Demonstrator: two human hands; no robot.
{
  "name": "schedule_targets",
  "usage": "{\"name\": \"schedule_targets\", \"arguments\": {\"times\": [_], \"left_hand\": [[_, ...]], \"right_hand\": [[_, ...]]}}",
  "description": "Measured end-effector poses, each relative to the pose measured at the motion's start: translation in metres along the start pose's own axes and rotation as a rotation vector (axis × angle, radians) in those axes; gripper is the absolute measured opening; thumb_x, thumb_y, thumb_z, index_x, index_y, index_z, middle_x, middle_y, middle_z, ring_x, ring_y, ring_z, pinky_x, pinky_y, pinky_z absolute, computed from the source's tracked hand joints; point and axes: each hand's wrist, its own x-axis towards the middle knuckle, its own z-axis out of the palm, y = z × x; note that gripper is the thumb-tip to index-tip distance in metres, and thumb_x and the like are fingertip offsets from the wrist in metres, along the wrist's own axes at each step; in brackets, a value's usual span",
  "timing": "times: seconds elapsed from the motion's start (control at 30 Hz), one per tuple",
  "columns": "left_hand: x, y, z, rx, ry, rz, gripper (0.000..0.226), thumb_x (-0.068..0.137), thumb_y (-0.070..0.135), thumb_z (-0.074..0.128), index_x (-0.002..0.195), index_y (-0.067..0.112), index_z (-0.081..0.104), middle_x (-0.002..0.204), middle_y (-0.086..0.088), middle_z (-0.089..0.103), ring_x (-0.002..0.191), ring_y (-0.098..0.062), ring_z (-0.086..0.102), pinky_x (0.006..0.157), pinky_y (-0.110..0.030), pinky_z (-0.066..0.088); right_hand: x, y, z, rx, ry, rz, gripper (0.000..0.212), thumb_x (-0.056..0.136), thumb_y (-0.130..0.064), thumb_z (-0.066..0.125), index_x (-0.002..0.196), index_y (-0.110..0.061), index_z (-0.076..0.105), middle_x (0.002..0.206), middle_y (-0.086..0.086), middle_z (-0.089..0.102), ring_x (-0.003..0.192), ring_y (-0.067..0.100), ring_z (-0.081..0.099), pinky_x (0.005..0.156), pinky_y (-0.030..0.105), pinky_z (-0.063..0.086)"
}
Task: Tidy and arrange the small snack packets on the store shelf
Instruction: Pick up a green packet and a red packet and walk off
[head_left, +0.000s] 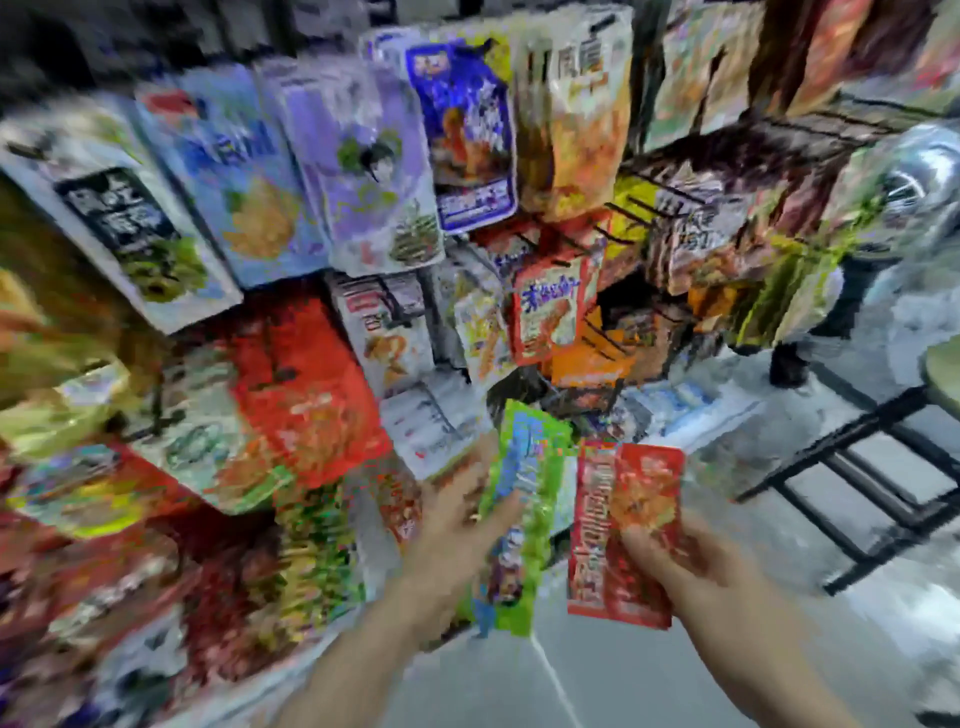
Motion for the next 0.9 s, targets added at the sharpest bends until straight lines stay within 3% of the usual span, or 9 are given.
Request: {"name": "schedule_targets", "arguments": {"times": [0.17,0.3,0.47,0.67,0.77,0.9], "left_hand": [[-0.084,0.036,-0.059,-0.041,0.249,0.051,0.028,0.090,-0.002,0.062,0.116,0.006,0.062,0.114,-0.015,0.070,0.096,-0.021,0.063,0.090,-0.039,0.050],[-0.180,0.037,-0.120,-0.161,0.495,0.090,0.031,0.086,0.007,0.067,0.117,0.014,0.064,0.110,-0.005,0.074,0.098,-0.017,0.068,0.085,-0.030,0.057],[-0.328,0.019,-0.177,-0.217,0.779,0.141,0.044,0.074,0.013,0.073,0.117,0.019,0.064,0.107,-0.001,0.075,0.097,-0.015,0.069,0.085,-0.029,0.057],[-0.507,-0.016,-0.244,-0.317,1.170,0.235,0.030,0.074,0.016,0.072,0.100,0.031,0.074,0.098,0.005,0.077,0.087,-0.008,0.071,0.070,-0.021,0.056],[-0.614,-0.048,-0.280,-0.340,1.366,0.269,0.029,0.082,0.005,0.069,0.107,0.021,0.070,0.098,0.004,0.076,0.085,-0.007,0.069,0.073,-0.021,0.056],[-0.755,-0.093,-0.317,-0.385,1.606,0.252,0.026,0.089,-0.001,0.064,0.107,0.017,0.067,0.092,0.007,0.077,0.078,-0.004,0.069,0.070,-0.020,0.056]], "right_hand": [[-0.020,-0.029,0.076,-0.003,-0.280,-0.098,0.008,0.083,-0.005,0.070,0.091,-0.005,0.071,0.079,-0.007,0.074,0.071,0.001,0.066,0.065,0.012,0.051],[-0.055,-0.034,0.145,-0.062,-0.544,-0.001,0.015,0.077,-0.021,0.075,0.091,-0.016,0.075,0.093,0.000,0.077,0.086,0.015,0.071,0.079,0.032,0.059],[-0.128,-0.029,0.243,-0.170,-0.870,0.012,0.011,0.083,-0.012,0.075,0.093,-0.018,0.074,0.097,0.001,0.076,0.090,0.016,0.072,0.074,0.028,0.058],[-0.270,-0.015,0.389,-0.236,-1.246,0.001,0.015,0.081,0.001,0.071,0.092,-0.010,0.070,0.091,0.004,0.077,0.080,0.013,0.071,0.069,0.023,0.056],[-0.365,0.005,0.463,-0.263,-1.407,-0.006,0.013,0.079,-0.008,0.073,0.092,-0.009,0.071,0.086,0.004,0.076,0.074,0.011,0.069,0.061,0.019,0.054],[-0.502,0.041,0.554,-0.304,-1.558,0.091,0.027,0.065,-0.025,0.077,0.090,-0.015,0.075,0.091,0.010,0.076,0.081,0.021,0.070,0.072,0.036,0.058]]}}
